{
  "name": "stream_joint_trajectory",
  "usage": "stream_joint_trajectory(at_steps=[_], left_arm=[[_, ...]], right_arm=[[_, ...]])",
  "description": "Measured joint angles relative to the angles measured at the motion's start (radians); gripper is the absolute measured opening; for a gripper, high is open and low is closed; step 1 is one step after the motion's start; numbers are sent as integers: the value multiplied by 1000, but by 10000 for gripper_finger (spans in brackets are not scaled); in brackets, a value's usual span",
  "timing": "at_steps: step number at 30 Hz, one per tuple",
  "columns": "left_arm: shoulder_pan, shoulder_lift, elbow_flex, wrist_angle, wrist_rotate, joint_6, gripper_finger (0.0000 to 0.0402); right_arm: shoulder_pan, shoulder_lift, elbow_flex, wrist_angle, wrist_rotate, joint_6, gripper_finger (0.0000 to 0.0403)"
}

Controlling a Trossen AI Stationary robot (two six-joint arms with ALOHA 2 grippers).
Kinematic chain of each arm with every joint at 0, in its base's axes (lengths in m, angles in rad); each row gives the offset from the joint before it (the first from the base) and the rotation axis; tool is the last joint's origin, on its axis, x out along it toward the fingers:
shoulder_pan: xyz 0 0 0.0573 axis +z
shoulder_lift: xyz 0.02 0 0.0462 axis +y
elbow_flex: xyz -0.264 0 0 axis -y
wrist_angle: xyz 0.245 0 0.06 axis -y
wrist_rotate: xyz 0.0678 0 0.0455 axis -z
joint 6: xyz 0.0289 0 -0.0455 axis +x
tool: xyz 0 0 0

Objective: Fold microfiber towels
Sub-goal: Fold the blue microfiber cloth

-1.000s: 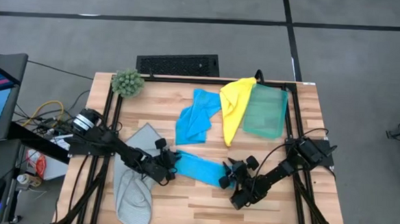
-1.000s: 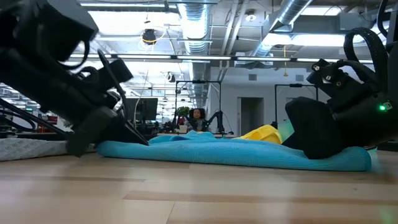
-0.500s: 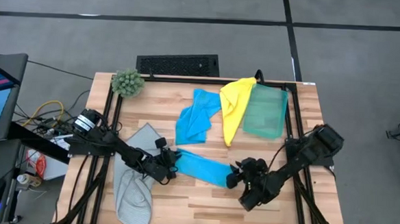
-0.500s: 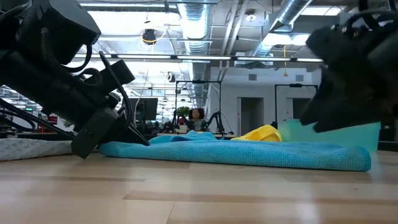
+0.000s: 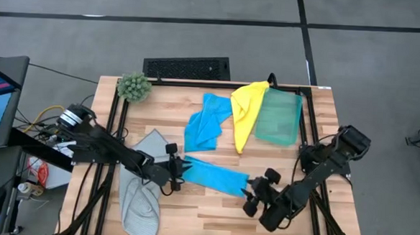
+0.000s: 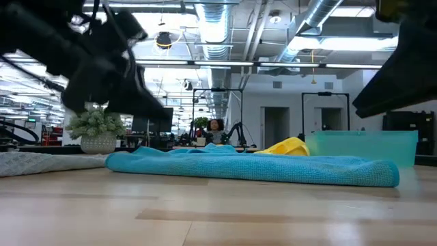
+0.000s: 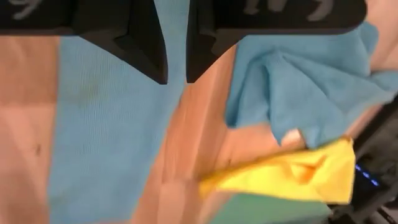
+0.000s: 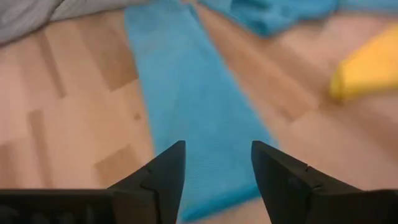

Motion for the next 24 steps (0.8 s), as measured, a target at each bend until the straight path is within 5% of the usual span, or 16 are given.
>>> stream_joint_trajectory(at_steps=[5, 13, 24], left_arm=[[0, -52, 0, 5, 77, -34, 52], [-13, -21, 1, -4, 251, -231, 52], [-27, 151, 1, -40, 150, -363, 52]], right_arm=[[-89, 103, -2, -1, 8, -110, 170], [-90, 216, 2, 51, -51, -9, 119], [29, 228, 0, 358, -37, 221, 97]])
